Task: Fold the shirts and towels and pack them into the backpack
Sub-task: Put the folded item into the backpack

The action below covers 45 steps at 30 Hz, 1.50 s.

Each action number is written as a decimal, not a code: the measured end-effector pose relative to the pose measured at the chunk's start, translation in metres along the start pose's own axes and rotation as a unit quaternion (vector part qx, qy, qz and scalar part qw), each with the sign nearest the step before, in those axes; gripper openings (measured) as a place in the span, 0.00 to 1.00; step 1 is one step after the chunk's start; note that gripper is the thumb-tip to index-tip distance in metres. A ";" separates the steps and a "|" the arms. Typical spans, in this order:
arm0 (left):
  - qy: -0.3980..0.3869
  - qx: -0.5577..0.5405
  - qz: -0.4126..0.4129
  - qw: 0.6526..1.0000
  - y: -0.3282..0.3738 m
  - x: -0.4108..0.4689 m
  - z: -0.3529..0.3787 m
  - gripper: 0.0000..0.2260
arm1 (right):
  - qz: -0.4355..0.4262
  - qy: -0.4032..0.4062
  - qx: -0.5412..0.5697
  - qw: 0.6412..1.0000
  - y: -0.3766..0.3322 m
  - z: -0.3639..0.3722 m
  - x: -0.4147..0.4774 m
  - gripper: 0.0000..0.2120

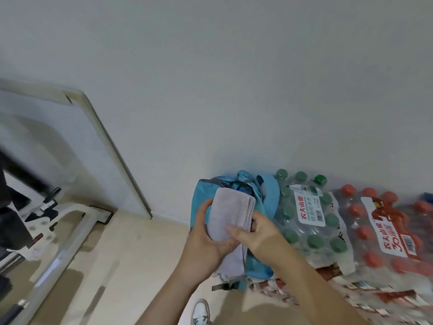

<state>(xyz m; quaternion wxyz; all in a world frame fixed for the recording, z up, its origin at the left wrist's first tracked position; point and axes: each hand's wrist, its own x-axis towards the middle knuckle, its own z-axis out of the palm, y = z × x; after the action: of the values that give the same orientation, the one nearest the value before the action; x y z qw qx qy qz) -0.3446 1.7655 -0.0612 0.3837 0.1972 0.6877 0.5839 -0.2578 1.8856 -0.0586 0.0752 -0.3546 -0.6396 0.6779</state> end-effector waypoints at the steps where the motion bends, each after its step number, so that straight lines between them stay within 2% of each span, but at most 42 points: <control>1: -0.025 -0.020 -0.006 0.999 0.001 0.008 -0.009 0.40 | 0.004 0.023 0.018 1.000 -0.002 0.004 0.009 0.11; 3: -0.066 -0.067 -0.032 0.995 0.006 0.025 -0.027 0.40 | 0.019 0.055 0.049 0.997 -0.008 0.008 0.027 0.09; 6: -0.103 -0.098 -0.056 0.988 0.011 0.051 -0.042 0.33 | 0.033 0.062 0.024 0.997 -0.014 0.006 0.050 0.13; 7: -0.110 -0.074 -0.049 0.990 0.010 0.061 -0.042 0.32 | 0.027 0.073 -0.015 0.997 -0.014 0.007 0.057 0.18; 9: -0.111 0.012 -0.024 0.993 0.001 0.084 -0.035 0.30 | -0.006 0.117 -0.160 0.980 -0.012 0.006 0.073 0.31; 10: -0.108 0.059 -0.012 0.992 -0.005 0.096 -0.030 0.28 | -0.032 0.132 -0.257 0.957 -0.012 0.004 0.079 0.34; 11: -0.105 0.097 -0.006 0.990 -0.011 0.108 -0.026 0.27 | -0.060 0.135 -0.365 0.919 -0.010 0.001 0.085 0.35; 13: -0.097 0.122 -0.026 0.987 -0.023 0.129 -0.016 0.26 | -0.075 0.113 -0.570 0.810 -0.005 -0.010 0.092 0.35; 15: -0.085 0.111 -0.058 0.988 -0.033 0.145 -0.006 0.27 | -0.033 0.051 -0.691 0.721 0.000 -0.019 0.093 0.35; 17: -0.093 0.097 -0.063 0.989 -0.036 0.160 0.007 0.27 | 0.004 0.014 -0.734 0.679 0.004 -0.028 0.092 0.32; 20: -0.116 0.063 -0.079 0.988 -0.043 0.176 0.024 0.28 | 0.017 0.016 -0.760 0.649 0.005 -0.043 0.092 0.22; 23: -0.155 0.144 -0.073 0.975 -0.063 0.176 0.027 0.31 | 0.027 0.031 -0.767 0.640 0.005 -0.058 0.093 0.21; 27: -0.186 0.305 -0.020 0.934 -0.084 0.171 0.027 0.34 | 0.020 0.047 -0.750 0.660 0.001 -0.067 0.094 0.24; 31: -0.195 0.277 -0.037 0.940 -0.078 0.174 0.020 0.35 | 0.021 0.061 -0.703 0.708 -0.006 -0.077 0.095 0.35; 32: -0.206 0.320 -0.033 0.924 -0.076 0.175 0.020 0.34 | 0.018 0.057 -0.697 0.714 -0.007 -0.078 0.095 0.36; 33: -0.209 0.418 -0.009 0.884 -0.072 0.173 0.022 0.33 | 0.004 0.046 -0.696 0.717 -0.009 -0.077 0.093 0.36; 35: -0.142 0.631 0.076 0.758 -0.071 0.171 0.027 0.29 | -0.077 0.001 -0.704 0.706 -0.008 -0.072 0.088 0.35; 36: -0.109 0.677 0.125 0.717 -0.069 0.171 0.029 0.26 | -0.121 -0.032 -0.701 0.702 -0.007 -0.067 0.086 0.33; 37: -0.093 0.693 0.178 0.692 -0.069 0.172 0.030 0.24 | -0.152 -0.060 -0.696 0.700 -0.005 -0.062 0.084 0.30; 39: -0.127 0.689 0.274 0.659 -0.074 0.175 0.025 0.25 | -0.172 -0.116 -0.678 0.705 0.003 -0.055 0.084 0.25; 40: -0.173 0.682 0.274 0.656 -0.079 0.178 0.022 0.28 | -0.144 -0.141 -0.671 0.713 0.005 -0.053 0.083 0.24; 42: -0.247 0.704 0.220 0.628 -0.077 0.180 0.020 0.32 | -0.105 -0.161 -0.673 0.714 0.008 -0.055 0.081 0.21; 45: -0.242 0.732 0.172 0.613 -0.071 0.187 0.030 0.40 | -0.109 -0.163 -0.698 0.689 0.010 -0.057 0.074 0.20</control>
<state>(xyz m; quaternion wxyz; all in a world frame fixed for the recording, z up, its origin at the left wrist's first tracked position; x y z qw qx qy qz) -0.4268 1.9022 -0.1849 0.1571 0.6613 0.7224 -0.1268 -0.2758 1.9716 -0.0926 -0.2258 -0.1167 -0.9646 0.0702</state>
